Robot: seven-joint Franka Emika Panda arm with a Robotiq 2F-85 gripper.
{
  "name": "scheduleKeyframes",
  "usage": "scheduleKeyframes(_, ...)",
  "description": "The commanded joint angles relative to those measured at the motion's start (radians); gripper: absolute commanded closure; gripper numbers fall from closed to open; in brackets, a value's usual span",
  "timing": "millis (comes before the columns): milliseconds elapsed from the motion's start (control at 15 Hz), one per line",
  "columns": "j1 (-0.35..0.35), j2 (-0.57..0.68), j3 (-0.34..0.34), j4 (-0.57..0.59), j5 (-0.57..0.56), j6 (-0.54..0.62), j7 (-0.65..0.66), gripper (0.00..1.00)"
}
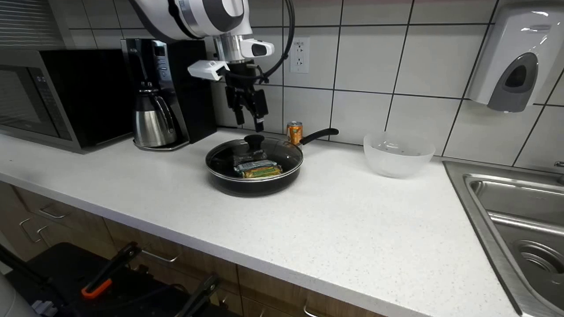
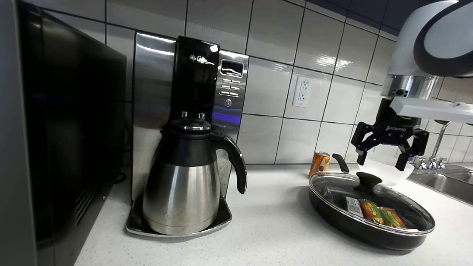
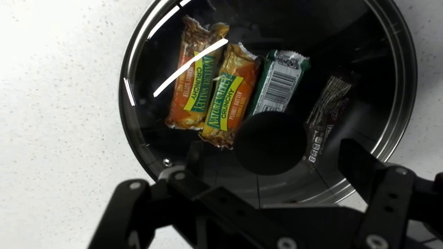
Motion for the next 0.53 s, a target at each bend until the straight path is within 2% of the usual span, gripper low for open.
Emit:
scheduleKeyframes(0,-0.033,-0.122,0.038,-0.09,0.035,-0.048,-0.113,0.0)
scheduleKeyframes(467,-0.043,-0.267,0.051,-0.197,0.066,-0.113,-0.268,0.0)
